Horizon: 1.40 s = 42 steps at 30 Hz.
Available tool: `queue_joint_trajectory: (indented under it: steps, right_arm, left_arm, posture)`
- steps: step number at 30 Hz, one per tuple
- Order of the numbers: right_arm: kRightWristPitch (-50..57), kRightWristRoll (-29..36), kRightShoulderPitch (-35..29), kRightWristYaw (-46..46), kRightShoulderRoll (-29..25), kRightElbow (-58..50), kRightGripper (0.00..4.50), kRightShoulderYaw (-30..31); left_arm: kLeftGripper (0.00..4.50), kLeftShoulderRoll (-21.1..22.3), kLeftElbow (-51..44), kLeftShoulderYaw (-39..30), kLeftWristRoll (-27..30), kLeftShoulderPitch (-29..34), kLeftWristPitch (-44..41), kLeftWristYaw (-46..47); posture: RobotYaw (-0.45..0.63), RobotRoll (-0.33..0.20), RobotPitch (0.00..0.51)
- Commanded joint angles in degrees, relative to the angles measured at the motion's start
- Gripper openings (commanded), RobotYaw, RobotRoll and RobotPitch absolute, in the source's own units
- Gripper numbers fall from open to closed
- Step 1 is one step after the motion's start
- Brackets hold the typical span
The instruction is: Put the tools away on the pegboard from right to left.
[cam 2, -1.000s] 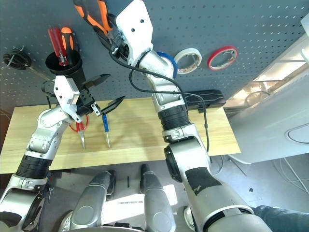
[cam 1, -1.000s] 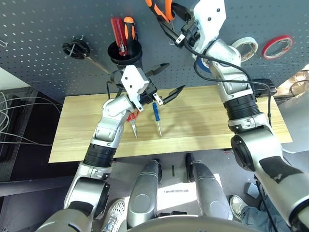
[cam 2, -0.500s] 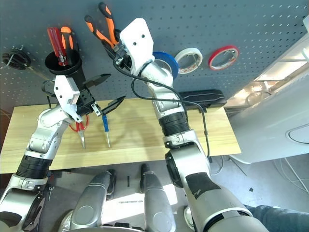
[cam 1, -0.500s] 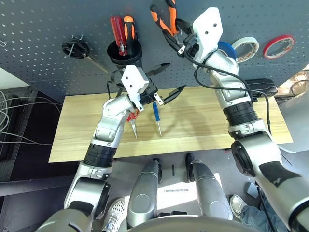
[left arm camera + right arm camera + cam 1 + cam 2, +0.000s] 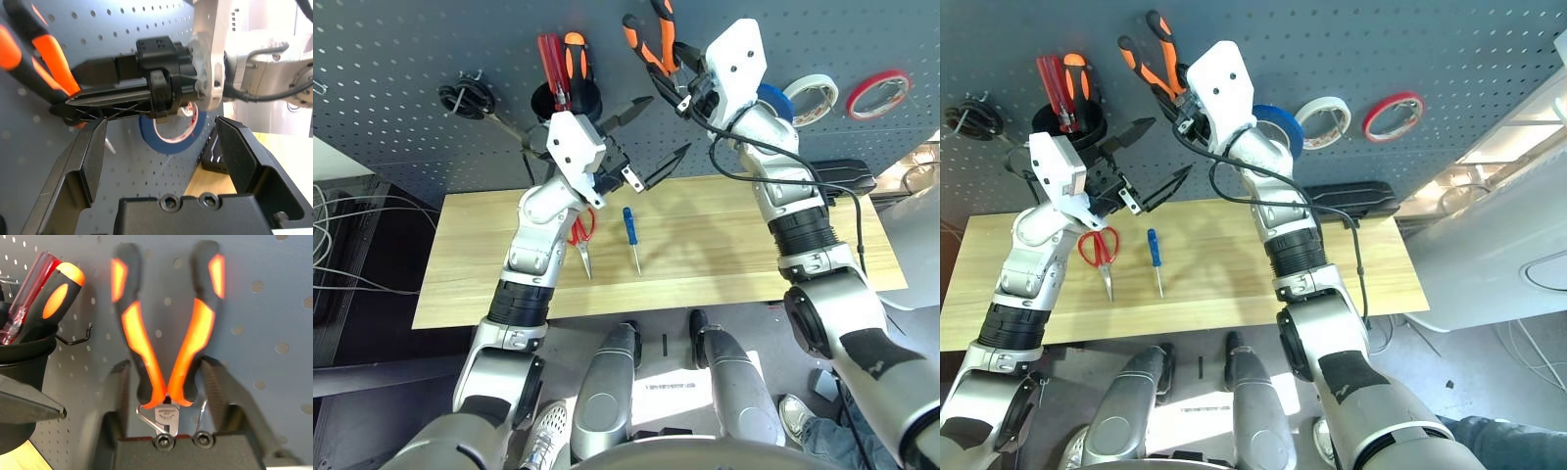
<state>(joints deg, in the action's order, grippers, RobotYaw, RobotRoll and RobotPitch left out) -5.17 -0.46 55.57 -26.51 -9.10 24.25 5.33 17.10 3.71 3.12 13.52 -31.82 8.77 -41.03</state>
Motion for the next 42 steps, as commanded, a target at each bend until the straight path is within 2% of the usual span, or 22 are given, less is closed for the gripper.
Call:
queue_joint_trajectory:
  steps: [1,2,3,8,12,16,20,22,26,31,38,42]
  right_arm:
    - [3.72,0.80,-3.27,-0.44,-1.63,-6.02,3.94,-0.58]
    - [6.04,1.42,-5.15,-0.65,-2.33,-9.67,4.31,-0.93]
    - [8.30,1.95,-6.83,-0.76,-2.96,-12.85,4.45,-1.18]
    - [18.24,5.04,-16.17,-0.05,-5.43,-28.62,4.45,-3.37]
    - [27.83,10.31,-23.77,-3.02,-7.85,-39.64,4.45,-3.54]
    - [34.08,14.00,-28.72,-6.72,-11.02,-45.06,4.45,-1.71]
    - [40.59,16.04,-33.75,-8.20,-12.78,-42.23,4.45,-0.61]
    - [40.54,15.26,-35.44,-6.55,-11.94,-38.62,4.45,-1.24]
    - [45.28,18.27,-37.04,-5.57,-9.59,-31.17,4.45,-3.92]
    - [42.88,15.92,-37.79,-7.61,-10.84,-23.58,4.45,-1.21]
    - [37.52,12.29,-36.57,-10.22,-11.52,-19.66,4.45,3.79]
    - [36.32,11.86,-35.75,-9.65,-10.72,-18.90,4.45,3.57]
  left_arm:
    - [4.50,0.86,1.08,1.51,-1.79,1.79,0.00,-0.84]
    - [4.50,1.21,1.51,1.86,-2.73,1.89,0.21,-0.78]
    - [4.50,1.43,1.88,2.06,-3.29,1.93,0.46,-0.74]
    - [4.50,2.38,2.64,2.91,-4.58,2.54,-0.09,-1.04]
    - [4.50,2.82,4.07,3.83,-5.98,3.03,-0.47,-0.99]
    - [4.50,3.16,6.87,5.52,-8.15,2.90,-1.58,-1.24]
    - [4.50,2.96,10.49,7.15,-11.79,2.40,-3.87,0.72]
    - [4.50,2.79,12.69,7.87,-14.21,1.97,-9.24,2.82]
    - [4.50,2.13,18.45,9.16,-18.51,0.43,-16.66,6.70]
    - [4.50,-1.23,24.85,7.09,-18.92,-2.69,-23.71,12.85]
    - [4.50,-4.85,32.47,4.44,-17.87,-6.39,-32.55,19.00]
    - [4.50,-6.48,35.29,3.72,-17.71,-7.12,-38.25,20.92]
  posture:
    - [0.17,0.000,0.329]
    - [0.17,0.000,0.329]
    - [0.17,0.000,0.329]
    - [0.17,0.000,0.327]
    - [0.16,0.000,0.326]
    - [0.15,0.000,0.319]
    - [0.15,0.000,0.315]
    - [0.15,0.000,0.311]
    - [0.16,0.000,0.303]
    - [0.17,0.000,0.306]
    - [0.17,0.000,0.305]
    - [0.16,0.000,0.306]
